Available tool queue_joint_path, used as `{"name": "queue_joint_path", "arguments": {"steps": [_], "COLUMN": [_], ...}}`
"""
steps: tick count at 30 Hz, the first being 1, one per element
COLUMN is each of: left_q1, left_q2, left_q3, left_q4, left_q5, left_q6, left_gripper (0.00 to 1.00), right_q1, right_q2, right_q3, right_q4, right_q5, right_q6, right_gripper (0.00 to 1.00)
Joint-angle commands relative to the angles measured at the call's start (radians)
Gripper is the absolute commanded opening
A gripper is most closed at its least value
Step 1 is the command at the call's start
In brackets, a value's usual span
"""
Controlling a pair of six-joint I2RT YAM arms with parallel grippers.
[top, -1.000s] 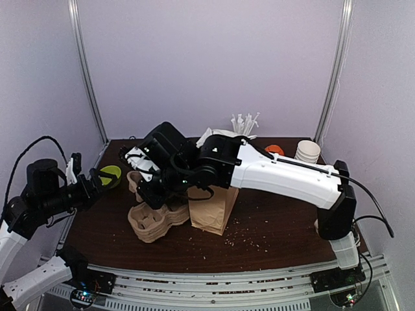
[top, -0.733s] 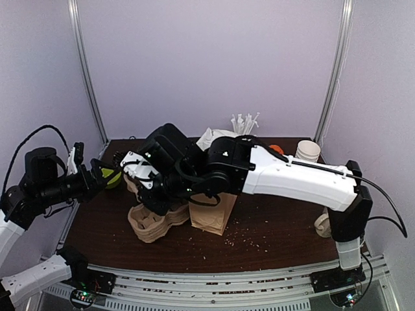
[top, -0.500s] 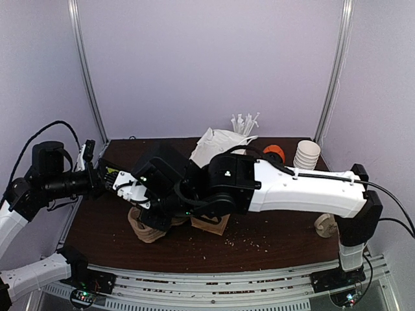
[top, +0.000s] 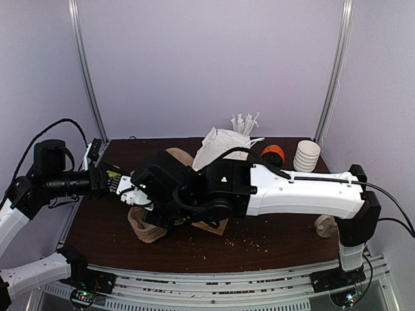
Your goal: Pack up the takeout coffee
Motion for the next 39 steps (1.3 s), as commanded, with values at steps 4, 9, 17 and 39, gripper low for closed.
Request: {"name": "queue_joint_path", "arguments": {"steps": [4,9,17,39], "left_q1": [0.007,0.007,0.007,0.007], "left_q2": [0.048,0.065,0.036,-0.016], "left_q3": [0.034,0.043,0.012,-0.061], "left_q4": [0.044,0.049,0.087,0.175], "left_q5": [0.035,0.051,0.084,0.153], "left_q6": [0.059,0.063,0.031,-0.031], "left_gripper": [0.61,0.49,0.41,0.00], "right_q1": [0.014,0.016,0.015,0.015], "right_q2": [-0.015,-0.015,-0.006,0.015], "right_q3": [-0.008,-0.021,-0.022,-0.018], "right_q4": [0.013,0.020,0.036,0.043], "right_q5": [0.045,0.051,0.067,0.078], "right_q6": [-0.028,-0.029,-0.040,-0.042], "right_gripper": [0.00,0.00,0.00,0.00]}}
